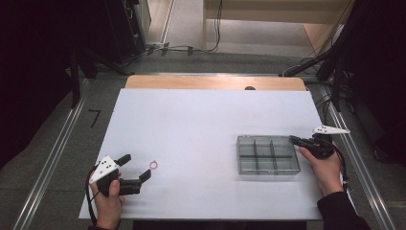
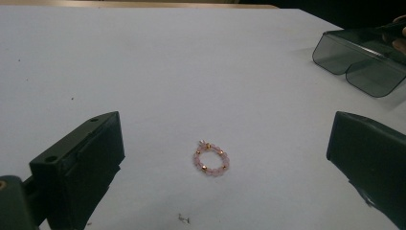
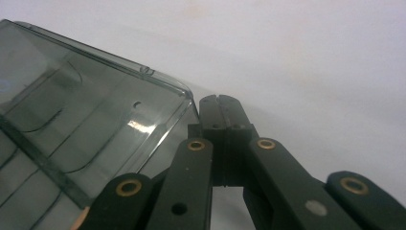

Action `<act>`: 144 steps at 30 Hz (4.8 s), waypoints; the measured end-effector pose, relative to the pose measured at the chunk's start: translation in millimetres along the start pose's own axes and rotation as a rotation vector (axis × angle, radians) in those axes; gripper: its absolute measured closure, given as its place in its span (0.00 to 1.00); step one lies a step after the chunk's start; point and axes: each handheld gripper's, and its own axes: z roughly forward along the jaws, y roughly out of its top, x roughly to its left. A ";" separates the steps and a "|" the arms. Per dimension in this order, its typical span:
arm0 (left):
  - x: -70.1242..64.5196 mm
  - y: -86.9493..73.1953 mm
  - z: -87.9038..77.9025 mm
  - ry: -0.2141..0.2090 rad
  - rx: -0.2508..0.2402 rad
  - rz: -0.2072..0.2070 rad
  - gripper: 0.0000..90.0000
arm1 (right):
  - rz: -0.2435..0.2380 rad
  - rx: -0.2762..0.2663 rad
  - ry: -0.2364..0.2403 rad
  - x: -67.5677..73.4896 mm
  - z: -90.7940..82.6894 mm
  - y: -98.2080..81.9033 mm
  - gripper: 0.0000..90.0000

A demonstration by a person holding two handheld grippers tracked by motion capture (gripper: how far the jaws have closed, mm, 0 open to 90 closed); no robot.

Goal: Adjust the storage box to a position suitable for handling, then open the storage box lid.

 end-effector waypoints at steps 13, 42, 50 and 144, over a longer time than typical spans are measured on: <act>2.2 -0.1 0.8 -0.015 0.002 -0.024 0.00 | -0.032 0.021 0.002 1.2 6.5 4.0 0.98; 1.4 -0.3 1.7 -0.019 0.006 -0.021 0.00 | -0.122 0.049 0.081 39.2 21.2 5.7 0.98; 1.7 -0.3 1.5 -0.021 0.006 -0.023 0.00 | -0.134 0.051 0.090 56.5 23.0 2.5 0.98; -69.6 3.2 25.8 -0.122 0.065 0.090 0.04 | -0.158 -0.039 0.247 168.5 -27.9 -37.3 0.14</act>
